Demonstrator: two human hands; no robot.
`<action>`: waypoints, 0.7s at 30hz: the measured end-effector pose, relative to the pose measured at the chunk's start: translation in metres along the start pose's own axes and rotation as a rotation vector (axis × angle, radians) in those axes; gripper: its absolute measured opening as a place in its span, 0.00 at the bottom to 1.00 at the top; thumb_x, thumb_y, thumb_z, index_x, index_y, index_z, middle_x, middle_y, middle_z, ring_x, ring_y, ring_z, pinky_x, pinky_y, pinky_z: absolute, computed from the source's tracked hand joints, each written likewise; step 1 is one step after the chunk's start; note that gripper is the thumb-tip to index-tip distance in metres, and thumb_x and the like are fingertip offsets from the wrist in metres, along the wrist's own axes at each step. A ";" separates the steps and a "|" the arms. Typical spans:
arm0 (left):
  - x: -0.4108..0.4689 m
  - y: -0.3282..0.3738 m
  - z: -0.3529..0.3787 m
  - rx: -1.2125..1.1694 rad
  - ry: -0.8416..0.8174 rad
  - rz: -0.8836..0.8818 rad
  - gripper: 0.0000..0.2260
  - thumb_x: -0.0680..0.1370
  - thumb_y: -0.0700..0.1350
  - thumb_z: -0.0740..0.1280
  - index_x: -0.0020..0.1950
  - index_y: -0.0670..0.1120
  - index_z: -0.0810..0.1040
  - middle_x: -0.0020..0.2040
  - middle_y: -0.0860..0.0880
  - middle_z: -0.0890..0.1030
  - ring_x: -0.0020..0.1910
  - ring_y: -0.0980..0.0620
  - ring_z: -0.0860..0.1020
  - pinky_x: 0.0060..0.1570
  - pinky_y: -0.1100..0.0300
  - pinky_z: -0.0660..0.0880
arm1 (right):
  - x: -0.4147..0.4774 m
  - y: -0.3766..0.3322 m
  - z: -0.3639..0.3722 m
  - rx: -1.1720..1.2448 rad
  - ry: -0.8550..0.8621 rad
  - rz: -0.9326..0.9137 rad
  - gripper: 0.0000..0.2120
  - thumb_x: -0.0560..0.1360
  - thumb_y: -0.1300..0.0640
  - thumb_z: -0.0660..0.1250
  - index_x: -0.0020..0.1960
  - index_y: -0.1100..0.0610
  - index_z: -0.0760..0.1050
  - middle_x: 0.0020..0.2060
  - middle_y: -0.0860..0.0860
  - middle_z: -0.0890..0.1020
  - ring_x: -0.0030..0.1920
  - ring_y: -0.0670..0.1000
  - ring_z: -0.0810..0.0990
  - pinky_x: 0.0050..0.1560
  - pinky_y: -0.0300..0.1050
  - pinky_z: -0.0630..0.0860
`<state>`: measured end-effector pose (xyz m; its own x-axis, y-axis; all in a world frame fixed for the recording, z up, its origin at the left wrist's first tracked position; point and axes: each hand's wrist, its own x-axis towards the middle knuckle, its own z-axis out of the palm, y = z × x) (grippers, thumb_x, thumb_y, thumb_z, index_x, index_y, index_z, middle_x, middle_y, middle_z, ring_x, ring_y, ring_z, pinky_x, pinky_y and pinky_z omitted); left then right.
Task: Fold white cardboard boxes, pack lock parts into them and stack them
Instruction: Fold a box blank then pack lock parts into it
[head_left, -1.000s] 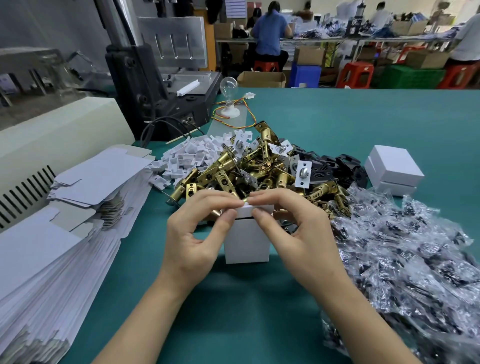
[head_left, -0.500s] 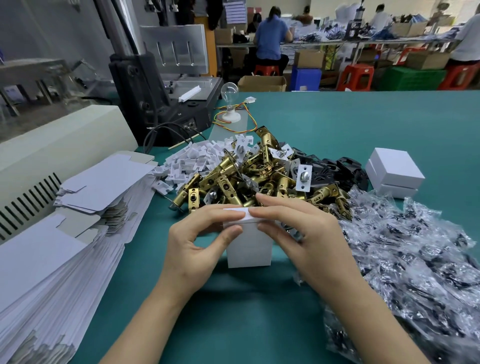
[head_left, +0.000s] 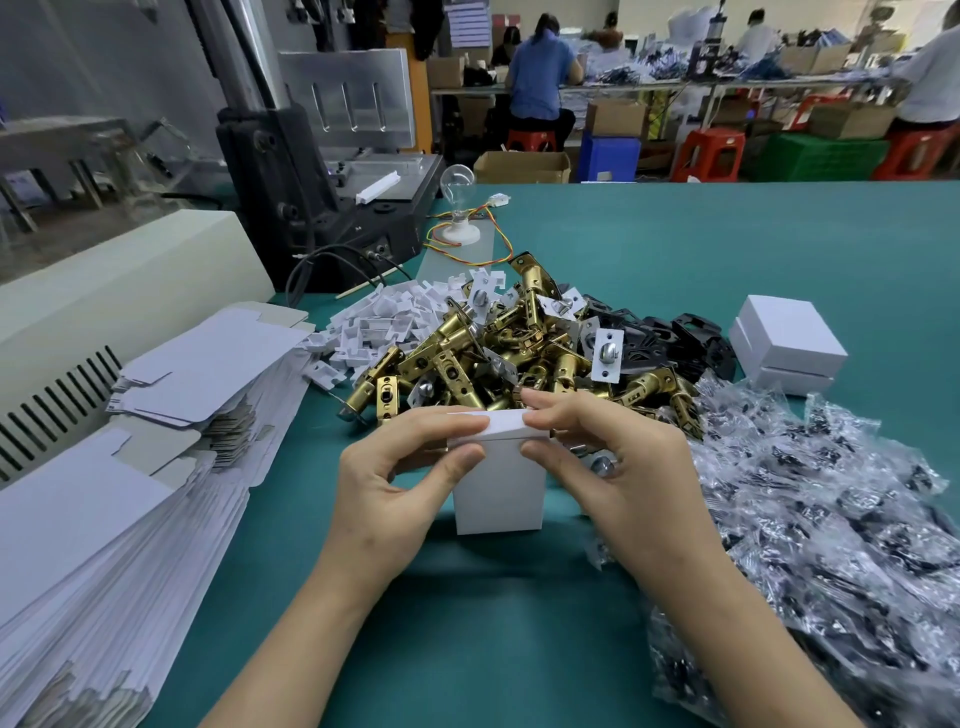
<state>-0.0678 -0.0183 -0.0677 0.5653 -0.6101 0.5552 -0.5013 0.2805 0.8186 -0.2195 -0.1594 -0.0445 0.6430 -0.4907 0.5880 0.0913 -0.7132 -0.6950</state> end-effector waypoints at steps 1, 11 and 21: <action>0.000 0.000 0.000 0.007 -0.003 0.004 0.11 0.77 0.48 0.73 0.58 0.49 0.86 0.56 0.53 0.87 0.57 0.53 0.85 0.53 0.65 0.80 | 0.000 0.000 0.000 0.001 0.004 -0.003 0.09 0.74 0.57 0.76 0.54 0.57 0.84 0.59 0.45 0.85 0.59 0.41 0.83 0.56 0.48 0.83; 0.000 -0.005 -0.001 0.080 -0.037 0.057 0.10 0.79 0.43 0.72 0.59 0.50 0.86 0.60 0.52 0.86 0.62 0.49 0.83 0.56 0.56 0.82 | 0.001 0.002 -0.001 0.022 0.002 -0.024 0.08 0.73 0.58 0.76 0.51 0.60 0.85 0.58 0.47 0.86 0.58 0.40 0.84 0.55 0.45 0.83; 0.000 -0.007 0.004 0.158 -0.085 0.089 0.09 0.81 0.48 0.70 0.58 0.52 0.87 0.61 0.53 0.83 0.65 0.47 0.81 0.59 0.44 0.80 | 0.002 0.002 -0.003 -0.089 -0.015 -0.130 0.04 0.76 0.56 0.74 0.47 0.57 0.83 0.58 0.46 0.85 0.60 0.40 0.83 0.59 0.44 0.81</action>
<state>-0.0669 -0.0233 -0.0743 0.4604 -0.6501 0.6045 -0.6471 0.2204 0.7298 -0.2206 -0.1634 -0.0436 0.6413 -0.3847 0.6639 0.1066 -0.8122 -0.5736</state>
